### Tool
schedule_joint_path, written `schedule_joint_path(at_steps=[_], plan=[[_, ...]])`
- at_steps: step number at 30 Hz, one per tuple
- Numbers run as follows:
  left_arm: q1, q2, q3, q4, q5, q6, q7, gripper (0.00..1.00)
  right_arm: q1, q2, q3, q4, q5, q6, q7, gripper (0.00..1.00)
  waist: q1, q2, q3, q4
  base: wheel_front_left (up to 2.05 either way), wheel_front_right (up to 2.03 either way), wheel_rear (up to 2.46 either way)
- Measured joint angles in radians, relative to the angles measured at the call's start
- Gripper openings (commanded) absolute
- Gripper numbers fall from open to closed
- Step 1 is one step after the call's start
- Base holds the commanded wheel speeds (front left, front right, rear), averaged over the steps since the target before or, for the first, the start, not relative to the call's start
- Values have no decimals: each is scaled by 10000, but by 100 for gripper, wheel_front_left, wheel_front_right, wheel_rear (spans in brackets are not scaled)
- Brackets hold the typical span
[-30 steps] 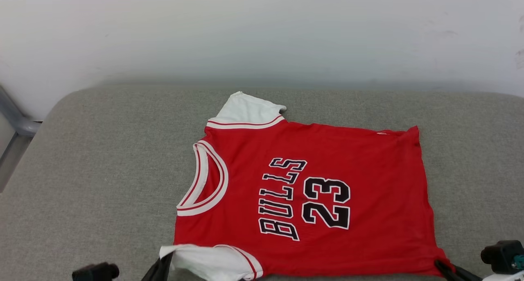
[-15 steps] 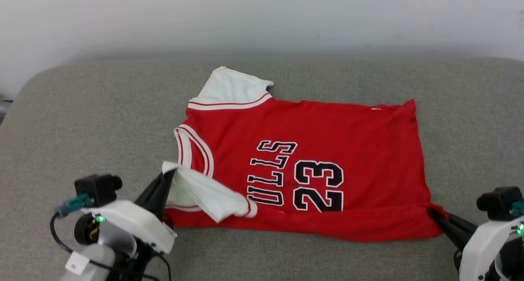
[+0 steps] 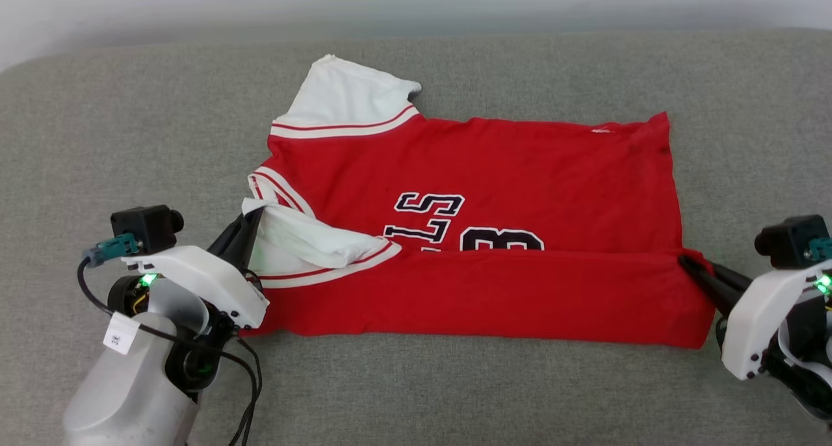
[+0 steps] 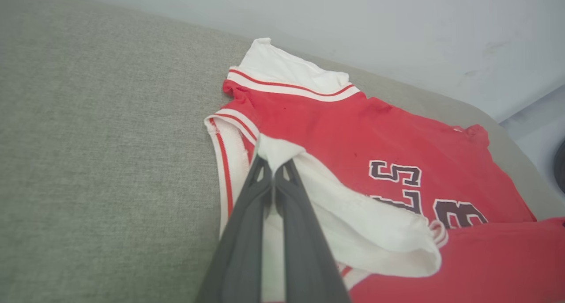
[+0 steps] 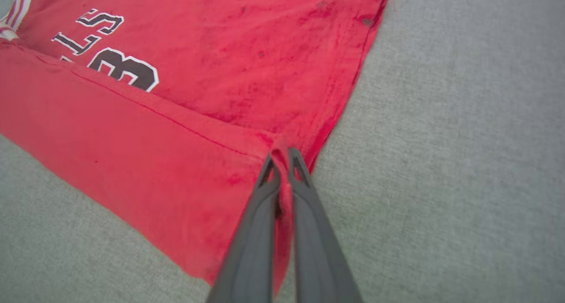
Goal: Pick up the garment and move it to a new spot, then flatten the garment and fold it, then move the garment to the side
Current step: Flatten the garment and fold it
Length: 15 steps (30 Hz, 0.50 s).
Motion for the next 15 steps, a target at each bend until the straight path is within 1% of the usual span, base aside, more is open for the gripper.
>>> schedule_joint_path(at_steps=[9, 15], plan=[[-712, -232, -458, 1971, 46, -268, -207, 0, -1066, 303, 922, 1459, -38, 0, -186, 0, -1, 0, 481, 2, 0, 0, 0], [-1010, -320, -809, 2784, -17, -345, -518, 0, -1445, 493, 1436, 2096, 4, 0, -570, 0, -1, 0, 476, -1, 0, 0, 0]])
